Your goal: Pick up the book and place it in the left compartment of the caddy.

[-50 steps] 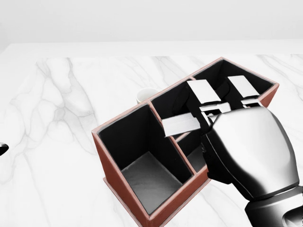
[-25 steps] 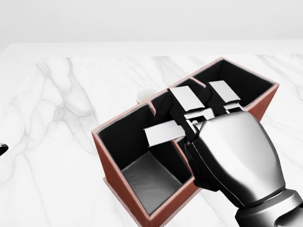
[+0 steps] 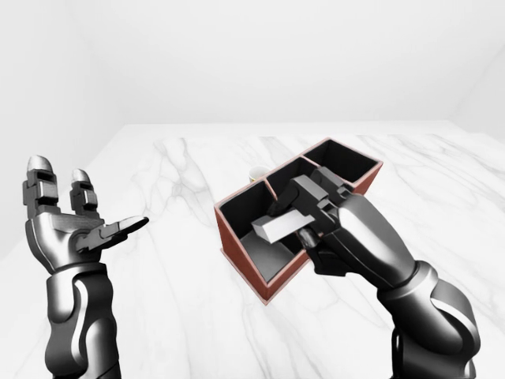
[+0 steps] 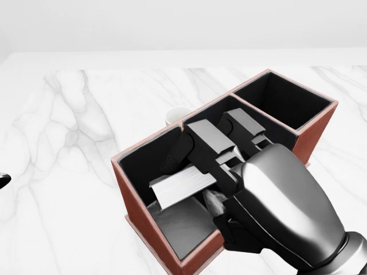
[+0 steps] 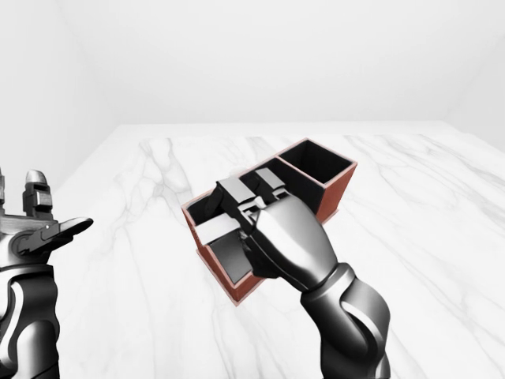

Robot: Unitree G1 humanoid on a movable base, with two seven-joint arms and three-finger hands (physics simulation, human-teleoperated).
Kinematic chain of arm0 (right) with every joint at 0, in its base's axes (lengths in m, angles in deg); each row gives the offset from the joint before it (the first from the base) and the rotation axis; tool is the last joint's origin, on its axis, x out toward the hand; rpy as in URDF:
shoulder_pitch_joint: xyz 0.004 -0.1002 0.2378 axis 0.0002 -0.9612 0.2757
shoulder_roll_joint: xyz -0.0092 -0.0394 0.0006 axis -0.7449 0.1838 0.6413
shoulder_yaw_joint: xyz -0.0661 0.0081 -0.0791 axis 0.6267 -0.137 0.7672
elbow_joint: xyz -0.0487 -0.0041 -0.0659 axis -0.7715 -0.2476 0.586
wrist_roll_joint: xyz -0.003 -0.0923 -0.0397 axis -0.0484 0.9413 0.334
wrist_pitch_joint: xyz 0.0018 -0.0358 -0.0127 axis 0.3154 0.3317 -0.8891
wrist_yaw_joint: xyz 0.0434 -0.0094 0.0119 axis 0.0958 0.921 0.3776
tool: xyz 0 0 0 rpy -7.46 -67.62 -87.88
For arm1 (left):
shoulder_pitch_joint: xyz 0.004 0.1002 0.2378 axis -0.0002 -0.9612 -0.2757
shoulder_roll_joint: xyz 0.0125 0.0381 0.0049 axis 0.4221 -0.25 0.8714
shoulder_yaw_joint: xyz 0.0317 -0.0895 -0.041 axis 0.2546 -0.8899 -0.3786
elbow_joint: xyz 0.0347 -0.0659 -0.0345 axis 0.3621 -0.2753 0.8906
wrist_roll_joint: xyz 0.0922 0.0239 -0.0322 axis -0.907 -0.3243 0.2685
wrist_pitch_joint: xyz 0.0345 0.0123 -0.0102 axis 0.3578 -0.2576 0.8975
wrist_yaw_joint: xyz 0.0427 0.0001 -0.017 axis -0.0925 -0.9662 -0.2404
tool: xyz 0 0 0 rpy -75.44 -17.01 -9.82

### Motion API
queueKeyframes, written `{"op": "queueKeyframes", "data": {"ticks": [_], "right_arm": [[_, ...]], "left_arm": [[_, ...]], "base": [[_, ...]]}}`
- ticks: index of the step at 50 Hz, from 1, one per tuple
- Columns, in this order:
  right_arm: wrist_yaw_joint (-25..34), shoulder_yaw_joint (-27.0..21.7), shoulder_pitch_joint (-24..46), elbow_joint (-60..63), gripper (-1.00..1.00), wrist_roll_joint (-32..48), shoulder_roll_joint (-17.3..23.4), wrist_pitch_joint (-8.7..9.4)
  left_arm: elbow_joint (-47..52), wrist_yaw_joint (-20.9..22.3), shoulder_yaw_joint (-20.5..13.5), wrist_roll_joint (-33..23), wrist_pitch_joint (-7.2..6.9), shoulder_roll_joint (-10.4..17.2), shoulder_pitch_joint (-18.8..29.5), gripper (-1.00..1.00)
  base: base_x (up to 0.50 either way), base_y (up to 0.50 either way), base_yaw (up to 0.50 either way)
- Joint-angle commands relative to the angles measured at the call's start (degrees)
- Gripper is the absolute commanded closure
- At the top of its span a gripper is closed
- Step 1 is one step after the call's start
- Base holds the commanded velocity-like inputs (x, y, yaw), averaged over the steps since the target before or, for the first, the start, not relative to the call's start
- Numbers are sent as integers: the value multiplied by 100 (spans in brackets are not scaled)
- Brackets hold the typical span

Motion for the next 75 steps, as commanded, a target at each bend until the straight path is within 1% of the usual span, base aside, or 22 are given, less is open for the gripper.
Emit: {"op": "queueKeyframes", "data": {"ticks": [1,3,5,7,12,14,15,21,25,30,40,45,59,67,75], "right_arm": [[0,-344,-6,83,100,-1679,296,0],[0,-400,-12,113,100,-1918,338,0],[0,-480,-63,90,100,-2167,382,0],[0,-649,-86,22,100,-2426,412,0],[0,-713,-212,54,100,-2774,498,0],[0,-716,-213,56,100,-2814,512,0],[0,-837,-176,15,100,-2905,505,0],[0,-959,-232,40,100,-3182,553,0],[0,-1118,-143,49,100,-3363,631,0],[0,-1166,-84,79,100,-3509,710,0],[0,-1261,22,82,100,-3671,803,0],[0,-1028,-26,-27,100,-3575,870,0],[0,-1008,-61,-202,100,-3475,831,0],[0,-1140,32,-408,100,-3358,834,0],[0,-1154,49,-429,100,-3291,824,0]], "left_arm": [[-141,39,19,-28,0,7,37,-100],[-176,46,29,-33,0,12,41,-100],[91,-44,-7,49,0,19,-28,-100],[64,-24,-11,28,0,9,-17,-100],[27,1,-2,8,0,-1,-20,-100],[30,1,-3,8,0,-2,-21,-100],[105,-17,0,15,0,-12,-49,-100],[72,4,-11,0,0,-16,-36,-100],[50,9,-2,-10,0,-18,-27,-100],[60,-1,-1,-2,0,-15,-26,-100],[40,17,22,-42,0,-34,-27,-100],[68,10,8,-13,0,-18,-26,-100],[72,14,6,-15,0,-19,-27,-100],[88,9,10,-18,0,-30,-28,-100],[93,13,16,-20,0,-34,-35,-100]], "base": [[0,0,0],[0,0,0],[0,0,0],[0,0,0],[0,0,0],[0,0,0],[0,0,0],[0,0,0],[0,0,0],[0,0,0],[0,0,0],[0,0,0],[0,0,0],[0,0,0],[0,0,0]]}}
